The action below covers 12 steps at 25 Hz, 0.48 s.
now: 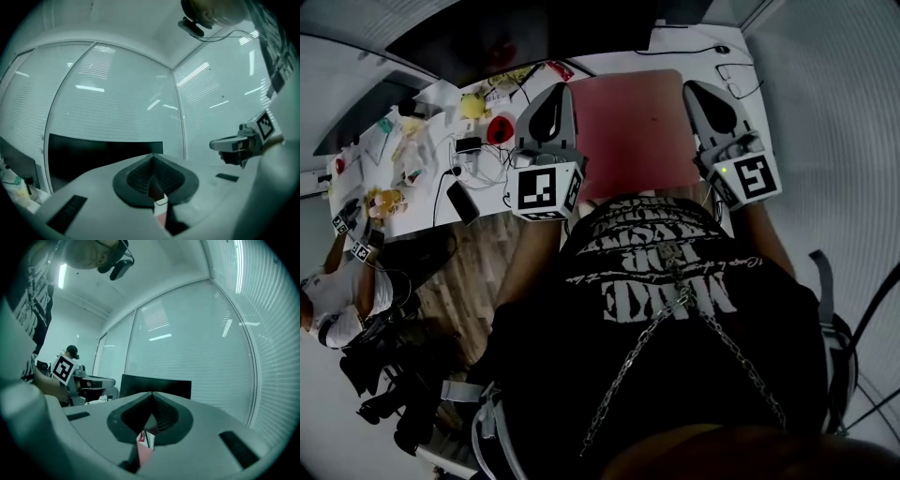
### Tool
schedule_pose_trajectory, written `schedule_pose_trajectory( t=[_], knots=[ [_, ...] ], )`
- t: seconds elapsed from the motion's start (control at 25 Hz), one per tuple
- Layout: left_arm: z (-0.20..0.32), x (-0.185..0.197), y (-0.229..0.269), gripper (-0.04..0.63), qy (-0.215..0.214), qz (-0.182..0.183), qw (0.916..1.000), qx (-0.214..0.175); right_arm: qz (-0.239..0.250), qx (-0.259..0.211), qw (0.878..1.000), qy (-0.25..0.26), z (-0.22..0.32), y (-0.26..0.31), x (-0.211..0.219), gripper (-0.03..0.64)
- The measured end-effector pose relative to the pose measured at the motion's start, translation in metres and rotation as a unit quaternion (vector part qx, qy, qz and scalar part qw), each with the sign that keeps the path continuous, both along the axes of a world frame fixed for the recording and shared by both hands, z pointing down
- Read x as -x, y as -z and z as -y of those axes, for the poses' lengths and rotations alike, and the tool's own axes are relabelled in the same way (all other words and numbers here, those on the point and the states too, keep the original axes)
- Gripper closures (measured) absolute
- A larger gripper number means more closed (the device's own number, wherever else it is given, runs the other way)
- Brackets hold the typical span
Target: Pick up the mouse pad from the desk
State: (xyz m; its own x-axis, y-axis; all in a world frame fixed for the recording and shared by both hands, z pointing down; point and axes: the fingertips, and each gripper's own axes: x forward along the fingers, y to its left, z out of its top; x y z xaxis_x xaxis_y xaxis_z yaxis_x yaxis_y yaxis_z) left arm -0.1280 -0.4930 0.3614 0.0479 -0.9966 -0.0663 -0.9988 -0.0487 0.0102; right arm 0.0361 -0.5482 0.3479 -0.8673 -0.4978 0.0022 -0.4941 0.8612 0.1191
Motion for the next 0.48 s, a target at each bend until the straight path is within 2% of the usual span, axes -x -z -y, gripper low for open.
schedule_pose_trajectory(
  t=[0.12, 0.24, 0.32, 0.48],
  knots=[
    [-0.006, -0.006, 0.004, 0.589, -0.011, -0.009, 0.9999, 0.004, -0.004, 0.004, 1.0, 0.003, -0.012, -0.001, -0.001, 0.617],
    [-0.013, -0.009, -0.001, 0.589, -0.018, -0.019, 0.9996, 0.013, 0.016, 0.024, 1.0, -0.008, -0.015, -0.003, -0.011, 0.617],
    [-0.016, -0.009, -0.005, 0.589, -0.019, -0.029, 0.9993, 0.016, 0.025, 0.021, 0.999, -0.009, -0.017, -0.003, -0.012, 0.617],
    [-0.019, -0.012, -0.005, 0.589, -0.023, -0.034, 0.999, 0.019, 0.003, 0.024, 1.0, -0.013, -0.022, -0.008, -0.014, 0.617]
  ],
)
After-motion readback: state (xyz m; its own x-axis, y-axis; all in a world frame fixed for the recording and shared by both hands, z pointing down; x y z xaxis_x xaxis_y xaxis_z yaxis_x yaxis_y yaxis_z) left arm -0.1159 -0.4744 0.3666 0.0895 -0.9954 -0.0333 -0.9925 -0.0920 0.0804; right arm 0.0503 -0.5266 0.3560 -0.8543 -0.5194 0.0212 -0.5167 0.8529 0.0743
